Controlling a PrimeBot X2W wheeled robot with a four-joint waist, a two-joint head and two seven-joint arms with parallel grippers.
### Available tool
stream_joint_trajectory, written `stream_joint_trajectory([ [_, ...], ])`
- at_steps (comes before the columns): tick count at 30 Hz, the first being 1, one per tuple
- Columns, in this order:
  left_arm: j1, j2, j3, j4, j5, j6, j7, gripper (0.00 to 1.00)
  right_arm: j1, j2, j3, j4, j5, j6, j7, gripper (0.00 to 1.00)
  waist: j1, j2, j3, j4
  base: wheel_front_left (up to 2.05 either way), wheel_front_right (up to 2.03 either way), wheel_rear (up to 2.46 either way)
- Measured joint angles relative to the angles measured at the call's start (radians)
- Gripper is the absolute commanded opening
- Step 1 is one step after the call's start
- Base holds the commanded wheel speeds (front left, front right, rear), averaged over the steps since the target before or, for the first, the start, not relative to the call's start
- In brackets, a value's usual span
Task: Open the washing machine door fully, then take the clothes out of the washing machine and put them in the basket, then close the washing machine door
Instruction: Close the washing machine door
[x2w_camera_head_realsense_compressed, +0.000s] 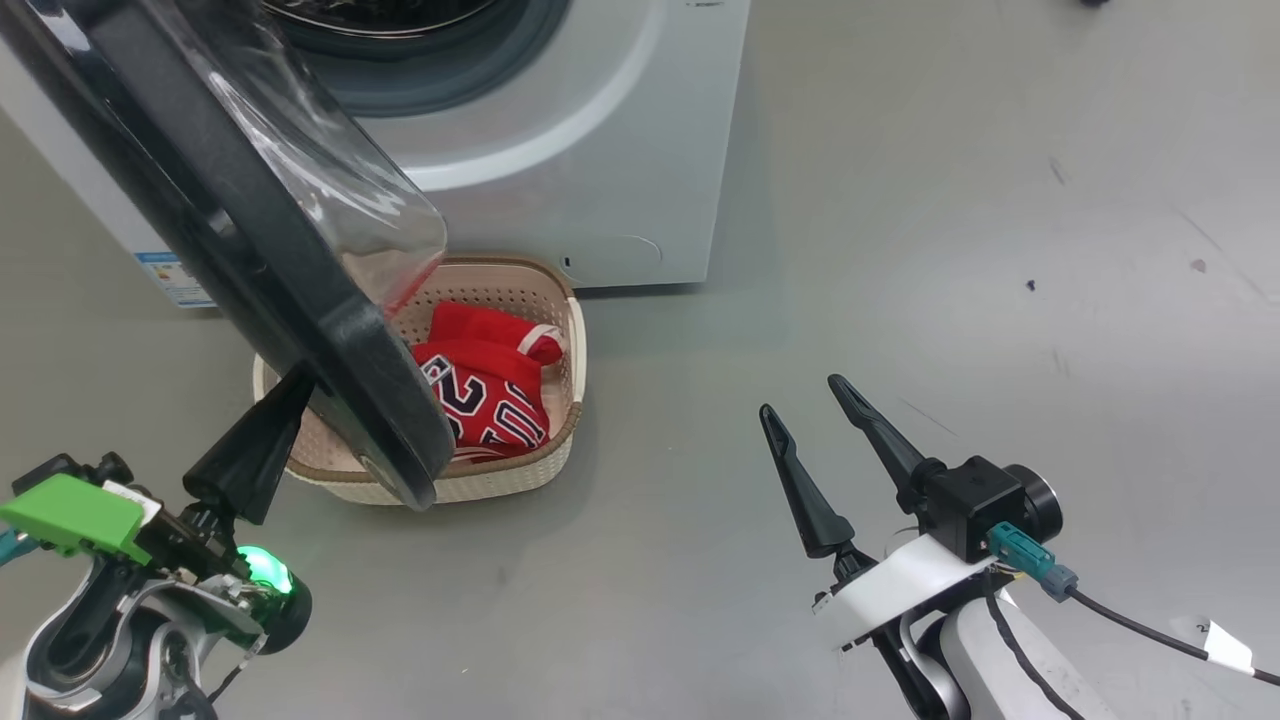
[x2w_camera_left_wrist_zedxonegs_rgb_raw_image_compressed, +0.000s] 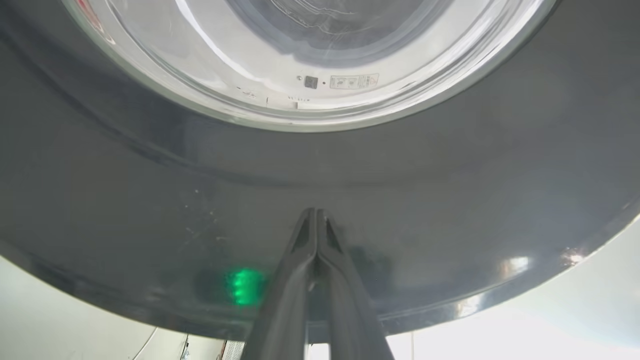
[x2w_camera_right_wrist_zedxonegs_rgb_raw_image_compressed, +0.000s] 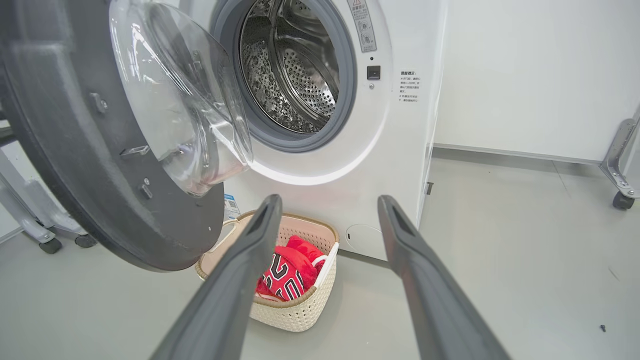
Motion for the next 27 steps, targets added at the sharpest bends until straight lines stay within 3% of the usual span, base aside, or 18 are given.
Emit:
stream_joint_trajectory([
  [27,-0.095,-0.006,0.067,-0.011,-0.008,0.001,-0.171,0.0,-0.01,0.003,0.026,-0.058,0.063,-0.037,0.0,1.0,0.0,0.0,0.09,-0.277,0.0,0.0,0.0],
])
